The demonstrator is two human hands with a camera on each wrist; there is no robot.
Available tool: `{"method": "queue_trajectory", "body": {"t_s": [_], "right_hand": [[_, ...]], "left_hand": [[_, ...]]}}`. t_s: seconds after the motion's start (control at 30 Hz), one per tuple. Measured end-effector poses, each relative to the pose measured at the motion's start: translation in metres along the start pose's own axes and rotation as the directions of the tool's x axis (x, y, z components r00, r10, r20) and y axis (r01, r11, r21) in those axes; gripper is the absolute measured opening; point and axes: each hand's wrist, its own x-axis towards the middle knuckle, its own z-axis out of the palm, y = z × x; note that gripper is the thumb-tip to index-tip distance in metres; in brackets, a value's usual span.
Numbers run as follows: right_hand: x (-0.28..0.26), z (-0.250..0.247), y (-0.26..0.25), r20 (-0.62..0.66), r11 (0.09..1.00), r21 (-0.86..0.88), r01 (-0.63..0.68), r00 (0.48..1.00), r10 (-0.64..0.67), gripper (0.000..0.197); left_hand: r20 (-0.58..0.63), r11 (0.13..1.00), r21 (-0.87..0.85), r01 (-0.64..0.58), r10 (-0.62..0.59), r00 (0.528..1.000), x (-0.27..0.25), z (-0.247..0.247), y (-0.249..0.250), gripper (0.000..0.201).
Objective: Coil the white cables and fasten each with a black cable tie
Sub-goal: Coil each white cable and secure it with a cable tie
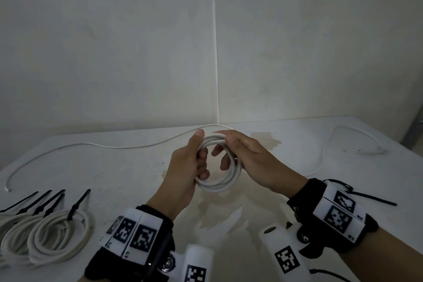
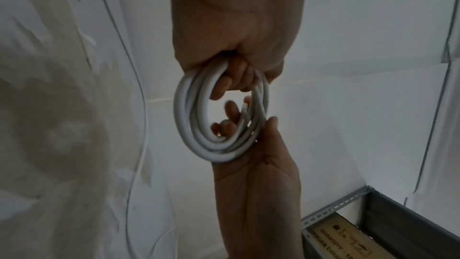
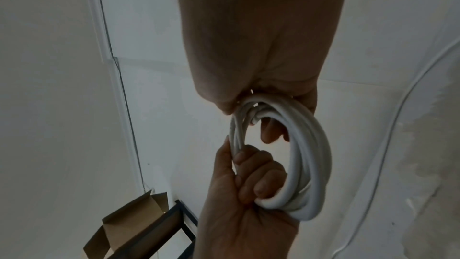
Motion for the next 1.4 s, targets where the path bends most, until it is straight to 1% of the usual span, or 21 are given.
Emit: {"method": "queue_trajectory", "body": {"t_s": [0.1, 0.2, 0.23, 0.3, 0.37, 0.5, 0.7, 0.8, 0.87, 1.0, 1.1, 1.17, 1.27, 1.33, 1.4], "right_hand": [[-0.001, -0.005, 0.002, -0.021, 0.999, -0.044, 0.024, 0.999, -0.025, 0.025], [-0.004, -0.012, 0.007, -0.015, 0.983, -0.178, 0.037, 0.999, -0.040, 0.023], [-0.004, -0.014, 0.010, -0.011, 0.974, -0.221, 0.043, 0.999, -0.047, 0.022], [-0.006, -0.017, 0.013, -0.018, 0.969, -0.243, 0.053, 0.998, -0.059, 0.022], [-0.008, -0.020, 0.013, -0.026, 0.976, -0.209, 0.056, 0.998, -0.063, 0.024], [-0.012, -0.026, 0.012, -0.043, 0.986, -0.161, 0.051, 0.997, -0.059, 0.022], [-0.026, -0.041, 0.009, -0.070, 1.000, 0.004, -0.026, 0.997, 0.026, 0.027], [-0.029, -0.047, 0.009, -0.100, 0.999, -0.036, -0.006, 0.995, 0.002, 0.027], [-0.030, -0.050, 0.011, -0.129, 0.998, -0.069, 0.009, 0.992, -0.018, 0.026], [-0.035, -0.057, 0.018, -0.162, 0.996, -0.080, 0.026, 0.986, -0.039, 0.026], [-0.040, -0.064, 0.019, -0.166, 1.000, -0.014, -0.008, 0.986, 0.005, 0.029], [-0.043, -0.075, 0.022, -0.200, 0.999, -0.034, -0.040, 0.979, 0.033, 0.032], [-0.054, -0.099, 0.034, -0.259, 0.966, -0.202, -0.160, 0.960, 0.105, 0.033], [-0.068, -0.116, 0.047, -0.269, 0.901, -0.337, -0.272, 0.945, 0.184, 0.031], [-0.084, -0.132, 0.061, -0.262, 0.811, -0.455, -0.368, 0.926, 0.273, 0.028]], "left_hand": [[0.068, 0.999, 0.032, -0.008, 0.006, 0.998, 0.003, 0.000, -0.002, 0.046], [0.178, 0.985, 0.170, -0.038, 0.007, 0.984, 0.004, -0.002, -0.002, 0.046], [0.197, 0.978, 0.205, -0.042, 0.001, 0.980, 0.004, -0.001, 0.000, 0.045], [0.201, 0.972, 0.235, -0.024, -0.025, 0.979, 0.003, 0.005, 0.002, 0.045], [0.196, 0.974, 0.228, -0.007, -0.038, 0.980, 0.001, 0.014, 0.002, 0.046], [0.157, 0.991, 0.134, 0.002, -0.024, 0.987, -0.002, 0.028, 0.000, 0.044], [0.138, 0.993, 0.119, -0.010, -0.007, 0.990, -0.001, 0.045, -0.005, 0.045], [0.118, 0.996, 0.088, -0.015, 0.004, 0.993, -0.001, 0.055, -0.008, 0.043], [0.129, 0.997, 0.074, -0.010, 0.000, 0.992, 0.000, 0.061, -0.008, 0.043], [0.153, 0.994, 0.105, -0.019, 0.003, 0.988, 0.000, 0.070, -0.010, 0.044], [0.154, 0.993, 0.115, -0.020, 0.002, 0.988, 0.001, 0.076, -0.013, 0.044], [0.153, 0.994, 0.113, -0.014, -0.003, 0.988, 0.002, 0.079, -0.016, 0.044], [0.143, 0.993, 0.115, 0.004, -0.021, 0.990, 0.004, 0.082, -0.021, 0.044], [0.136, 0.992, 0.124, 0.012, -0.029, 0.990, 0.005, 0.085, -0.025, 0.043], [0.140, 0.992, 0.127, 0.022, -0.040, 0.989, 0.006, 0.089, -0.030, 0.043]]}}
